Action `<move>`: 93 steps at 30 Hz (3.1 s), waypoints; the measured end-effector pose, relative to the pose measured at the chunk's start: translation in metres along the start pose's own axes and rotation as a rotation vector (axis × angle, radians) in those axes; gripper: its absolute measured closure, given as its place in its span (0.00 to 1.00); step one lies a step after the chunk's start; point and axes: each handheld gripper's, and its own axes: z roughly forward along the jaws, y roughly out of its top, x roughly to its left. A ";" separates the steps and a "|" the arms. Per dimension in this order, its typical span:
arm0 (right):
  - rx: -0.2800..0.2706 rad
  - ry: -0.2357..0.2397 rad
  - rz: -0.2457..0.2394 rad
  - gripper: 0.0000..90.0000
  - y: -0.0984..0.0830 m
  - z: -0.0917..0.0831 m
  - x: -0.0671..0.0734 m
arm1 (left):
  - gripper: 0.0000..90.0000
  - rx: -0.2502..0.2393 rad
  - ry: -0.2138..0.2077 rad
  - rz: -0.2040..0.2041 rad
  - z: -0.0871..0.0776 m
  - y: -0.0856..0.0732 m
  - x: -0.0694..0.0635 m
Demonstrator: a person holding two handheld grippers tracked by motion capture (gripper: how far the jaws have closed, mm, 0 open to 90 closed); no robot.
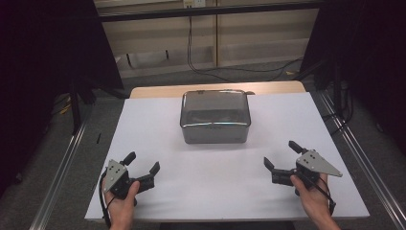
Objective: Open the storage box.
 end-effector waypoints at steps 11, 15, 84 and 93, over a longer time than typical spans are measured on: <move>-0.013 0.061 0.002 0.00 0.006 0.019 0.015 | 0.05 -0.004 0.011 0.002 0.000 0.000 0.000; -0.022 0.075 0.001 0.00 0.010 0.027 0.019 | 0.05 -0.004 0.010 0.000 -0.001 0.000 0.000; -0.048 0.054 -0.517 0.02 0.052 0.116 0.061 | 0.05 0.012 0.015 0.002 -0.001 -0.001 0.001; -0.040 0.025 -0.693 0.07 0.051 0.121 0.069 | 0.05 0.011 0.011 0.002 0.001 -0.001 0.000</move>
